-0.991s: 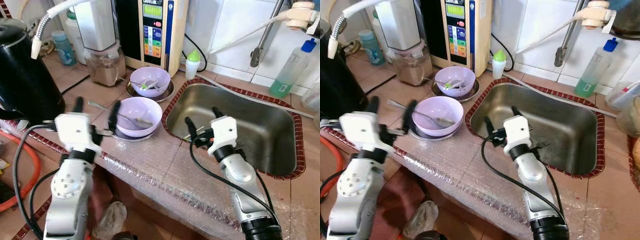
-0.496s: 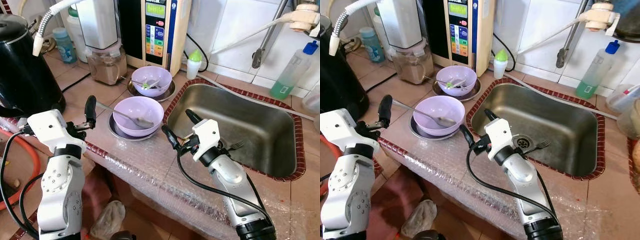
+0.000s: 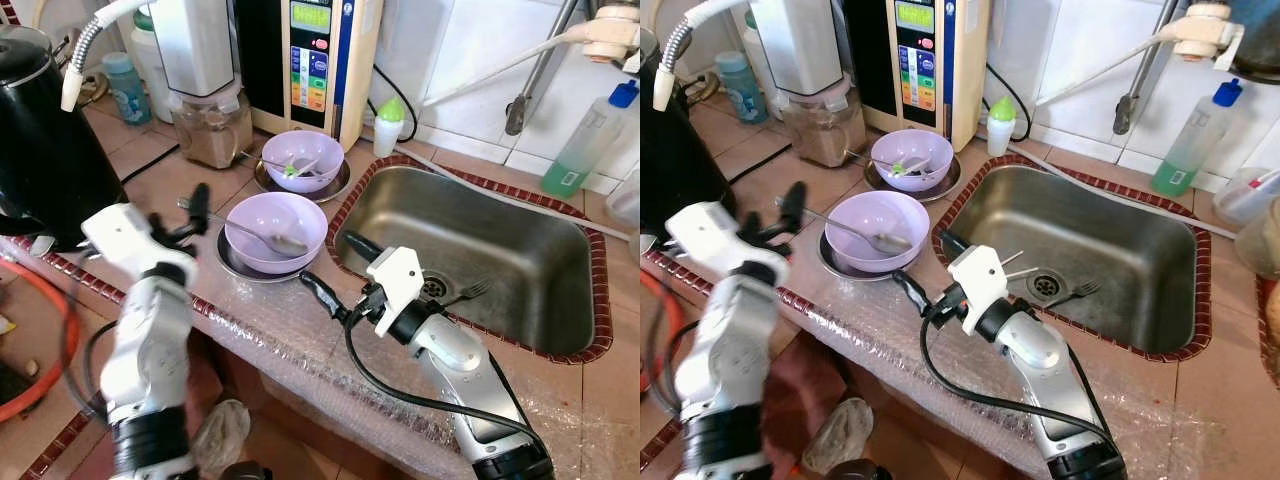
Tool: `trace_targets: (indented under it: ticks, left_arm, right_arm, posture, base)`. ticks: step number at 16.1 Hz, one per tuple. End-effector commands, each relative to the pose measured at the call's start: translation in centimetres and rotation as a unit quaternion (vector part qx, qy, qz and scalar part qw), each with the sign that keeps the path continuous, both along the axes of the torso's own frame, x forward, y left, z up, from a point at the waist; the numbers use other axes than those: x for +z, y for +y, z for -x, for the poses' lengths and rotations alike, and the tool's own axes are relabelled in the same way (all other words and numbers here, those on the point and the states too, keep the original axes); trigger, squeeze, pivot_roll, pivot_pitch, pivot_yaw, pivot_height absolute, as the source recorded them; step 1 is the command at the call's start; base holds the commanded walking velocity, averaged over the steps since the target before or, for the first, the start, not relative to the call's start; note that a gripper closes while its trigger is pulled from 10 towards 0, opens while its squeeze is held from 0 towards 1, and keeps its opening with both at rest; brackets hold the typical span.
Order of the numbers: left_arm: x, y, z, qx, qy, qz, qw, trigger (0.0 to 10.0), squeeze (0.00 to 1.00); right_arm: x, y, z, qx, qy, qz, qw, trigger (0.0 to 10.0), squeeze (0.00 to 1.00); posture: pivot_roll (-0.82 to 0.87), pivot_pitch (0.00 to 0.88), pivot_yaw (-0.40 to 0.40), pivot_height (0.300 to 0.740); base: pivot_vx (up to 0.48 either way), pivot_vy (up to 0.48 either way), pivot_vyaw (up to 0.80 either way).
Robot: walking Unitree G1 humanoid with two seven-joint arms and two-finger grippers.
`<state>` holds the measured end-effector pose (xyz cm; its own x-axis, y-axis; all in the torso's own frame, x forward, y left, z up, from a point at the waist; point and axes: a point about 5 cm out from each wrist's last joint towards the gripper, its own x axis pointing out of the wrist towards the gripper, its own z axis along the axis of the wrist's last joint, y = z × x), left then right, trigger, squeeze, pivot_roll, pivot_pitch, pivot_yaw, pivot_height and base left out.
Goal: Kitchen organization
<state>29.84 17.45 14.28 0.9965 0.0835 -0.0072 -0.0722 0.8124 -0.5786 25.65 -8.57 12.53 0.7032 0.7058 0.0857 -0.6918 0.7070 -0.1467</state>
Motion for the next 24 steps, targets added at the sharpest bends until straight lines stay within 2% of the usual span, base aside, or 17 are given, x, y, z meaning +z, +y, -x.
trace_targets:
  ticks: [1,2,3,6,8,9,11,13,17,20,23,24]
  left_arm:
    - [-0.2,-0.2,-0.3,-0.003,0.011,0.022,1.000,10.0,0.00]
    - [-0.6,-0.3,-0.5,-0.007,0.022,0.028,0.999,2.4,0.00]
    - [-0.8,-0.3,-0.7,-0.010,0.024,0.041,0.999,0.0,0.00]
    - [-0.9,-0.8,-1.5,-0.033,0.037,0.062,0.997,0.0,0.00]
    - [-0.7,-1.0,-1.9,-0.052,0.036,0.068,0.996,0.0,0.00]
    - [-0.4,-1.1,-2.2,-0.062,0.035,0.046,0.996,0.0,0.00]
    - [-0.3,-0.8,-2.4,-0.056,0.043,0.054,0.996,0.0,0.00]
    - [-1.0,-0.5,-2.4,-0.049,0.070,0.053,0.995,0.0,0.00]
    - [-1.3,-0.6,-2.5,-0.054,0.087,0.075,0.992,0.0,0.00]
    - [-1.1,-0.4,-2.5,-0.054,0.084,0.075,0.992,0.0,0.00]
    - [-0.1,-0.1,-2.6,-0.041,0.075,0.072,0.994,0.0,0.00]
    - [1.2,0.1,-2.5,-0.030,0.057,0.041,0.997,0.0,0.00]
  right_arm:
    - [0.3,-0.5,-0.1,-0.007,-0.007,0.007,1.000,10.0,0.00]
    - [0.4,-0.7,-0.1,-0.011,-0.006,0.008,1.000,10.0,0.00]
    - [0.4,-0.8,-0.2,-0.016,0.000,0.005,1.000,10.0,0.00]
    - [0.9,-0.7,-0.2,-0.003,0.014,-0.012,1.000,10.0,0.00]
    - [1.0,-0.9,-0.4,0.011,0.019,-0.001,1.000,10.0,0.00]
    - [1.1,-1.1,-0.8,0.001,0.016,0.003,1.000,10.0,0.00]
    - [1.1,-1.2,-1.0,-0.005,0.016,0.003,1.000,10.0,0.00]
    - [0.9,-1.2,-1.2,-0.012,0.019,0.008,1.000,10.0,0.00]
    - [0.6,-1.6,-1.7,-0.020,0.028,0.012,0.999,10.0,0.00]
    - [0.5,-1.6,-1.7,-0.019,0.030,0.016,0.999,10.0,0.00]
    - [0.2,-1.7,-1.7,-0.021,0.032,0.021,0.999,10.0,0.00]
    - [0.1,-1.8,-1.7,-0.024,0.033,0.022,0.999,10.0,0.00]
  posture:
    - [-0.02,0.000,0.008,0.740]
    - [-0.03,0.000,0.011,0.740]
    - [-0.03,0.000,0.011,0.740]
    - [-0.04,0.000,0.016,0.740]
    - [-0.04,0.000,0.019,0.740]
    - [-0.04,0.000,0.021,0.740]
    - [-0.05,0.000,0.030,0.740]
    - [-0.04,0.000,0.030,0.740]
    - [-0.05,0.000,0.027,0.740]
    - [-0.05,0.000,0.024,0.740]
    - [-0.05,0.000,0.022,0.740]
    - [-0.05,0.000,0.021,0.740]
  base:
    - [0.000,0.000,0.00]
    - [0.000,0.000,0.00]
    - [0.000,0.000,0.00]
    - [0.000,0.000,0.00]
    - [0.000,0.000,0.00]
    - [0.000,0.000,0.00]
    - [0.000,0.000,0.00]
    - [0.000,0.000,0.00]
    - [0.000,0.000,0.00]
    - [0.000,0.000,0.00]
    - [0.000,0.000,0.00]
    - [0.000,0.000,0.00]
